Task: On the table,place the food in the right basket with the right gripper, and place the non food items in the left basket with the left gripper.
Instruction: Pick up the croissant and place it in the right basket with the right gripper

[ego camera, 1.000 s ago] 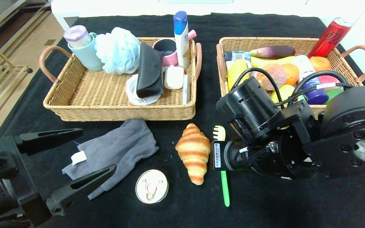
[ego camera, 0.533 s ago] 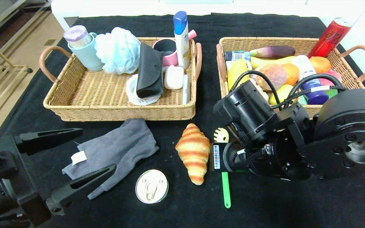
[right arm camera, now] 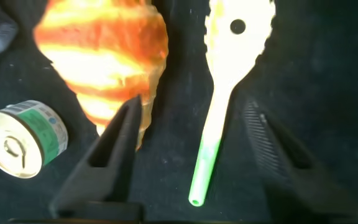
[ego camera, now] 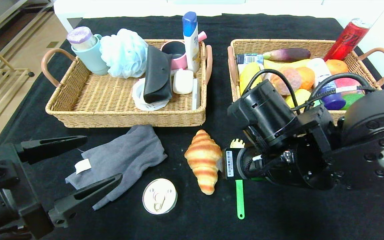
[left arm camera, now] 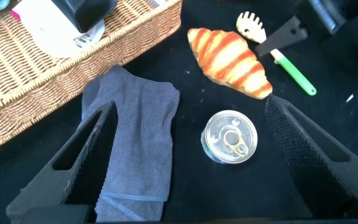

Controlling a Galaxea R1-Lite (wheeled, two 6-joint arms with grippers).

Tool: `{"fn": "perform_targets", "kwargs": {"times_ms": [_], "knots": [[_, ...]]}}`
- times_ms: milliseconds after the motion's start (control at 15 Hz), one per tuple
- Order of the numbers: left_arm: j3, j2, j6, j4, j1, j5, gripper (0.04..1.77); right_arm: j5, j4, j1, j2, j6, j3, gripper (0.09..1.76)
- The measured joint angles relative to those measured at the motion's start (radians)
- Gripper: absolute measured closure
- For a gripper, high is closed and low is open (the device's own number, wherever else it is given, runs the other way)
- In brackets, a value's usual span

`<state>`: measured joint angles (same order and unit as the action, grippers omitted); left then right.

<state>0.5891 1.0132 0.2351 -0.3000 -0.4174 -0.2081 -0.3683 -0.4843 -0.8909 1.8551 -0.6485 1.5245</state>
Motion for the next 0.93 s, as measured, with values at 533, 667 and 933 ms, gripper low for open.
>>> {"fn": "perform_targets", "kwargs": {"times_ms": [533, 667, 933], "knots": [[0.013, 0.004, -0.005, 0.007, 0.011, 0.000, 0.09, -0.011, 0.063, -0.017, -0.191, 0.252, -0.153, 0.31], [0.024, 0.002, -0.006, 0.009, 0.029, 0.001, 0.09, 0.043, 0.202, -0.004, -0.261, 0.388, -0.266, 0.27], [0.032, -0.001, -0.005, 0.007, 0.052, 0.002, 0.09, 0.058, 0.277, 0.016, -0.283, 0.427, -0.329, 0.22]]}}
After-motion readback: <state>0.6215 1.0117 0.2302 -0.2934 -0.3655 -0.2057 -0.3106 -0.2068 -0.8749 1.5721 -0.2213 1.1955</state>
